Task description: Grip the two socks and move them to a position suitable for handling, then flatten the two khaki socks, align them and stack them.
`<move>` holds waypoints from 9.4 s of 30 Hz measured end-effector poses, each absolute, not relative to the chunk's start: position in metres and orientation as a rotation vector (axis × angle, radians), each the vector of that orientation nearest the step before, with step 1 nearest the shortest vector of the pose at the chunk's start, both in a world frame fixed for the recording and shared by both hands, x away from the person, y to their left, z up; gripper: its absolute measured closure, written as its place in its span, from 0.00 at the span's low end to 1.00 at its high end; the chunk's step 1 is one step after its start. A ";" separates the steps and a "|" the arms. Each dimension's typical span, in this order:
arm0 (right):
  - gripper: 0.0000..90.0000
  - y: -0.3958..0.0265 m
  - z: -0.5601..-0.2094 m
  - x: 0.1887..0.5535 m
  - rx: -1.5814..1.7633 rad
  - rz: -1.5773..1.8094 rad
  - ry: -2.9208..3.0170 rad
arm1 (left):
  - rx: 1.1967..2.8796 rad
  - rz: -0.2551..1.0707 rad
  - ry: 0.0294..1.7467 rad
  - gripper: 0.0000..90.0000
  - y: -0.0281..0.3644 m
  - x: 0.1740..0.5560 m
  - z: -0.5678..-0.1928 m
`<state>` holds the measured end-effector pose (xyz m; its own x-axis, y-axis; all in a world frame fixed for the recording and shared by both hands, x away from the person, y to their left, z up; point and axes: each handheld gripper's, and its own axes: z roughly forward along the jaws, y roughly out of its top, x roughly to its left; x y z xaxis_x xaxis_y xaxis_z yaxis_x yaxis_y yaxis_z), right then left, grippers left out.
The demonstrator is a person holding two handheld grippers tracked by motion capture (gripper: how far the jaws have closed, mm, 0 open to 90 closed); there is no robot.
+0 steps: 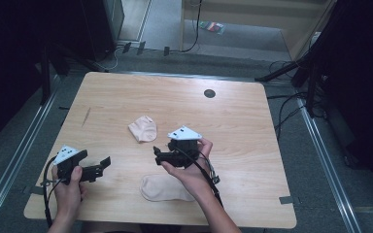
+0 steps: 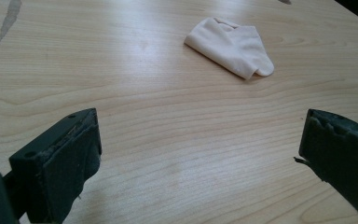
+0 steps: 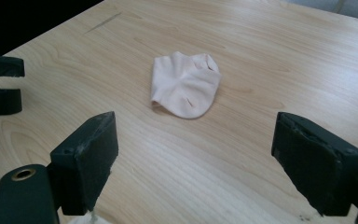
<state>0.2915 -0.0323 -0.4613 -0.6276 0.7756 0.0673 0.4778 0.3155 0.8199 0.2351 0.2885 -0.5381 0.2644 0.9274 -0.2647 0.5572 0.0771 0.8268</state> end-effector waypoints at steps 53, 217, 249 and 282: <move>0.99 0.047 -0.522 0.405 1.310 1.043 2.358 | 1.614 0.434 1.416 0.00 0.284 0.241 -0.545; 0.99 -0.109 -0.532 0.332 1.384 1.149 2.266 | 1.791 0.332 1.336 0.99 0.185 0.294 -0.536; 0.99 -0.125 -0.486 0.268 1.313 1.220 2.263 | 1.818 0.308 1.190 0.99 0.185 0.227 -0.504; 0.99 -0.139 -0.502 0.216 1.316 1.163 2.331 | 1.919 0.297 1.160 0.98 0.166 0.188 -0.525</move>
<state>0.2160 -0.1390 -0.5018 -0.5733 0.7997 0.1781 0.6234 0.2847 0.7282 0.1884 0.1665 -0.5252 0.5409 0.8137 -0.2130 0.6115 -0.2065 0.7638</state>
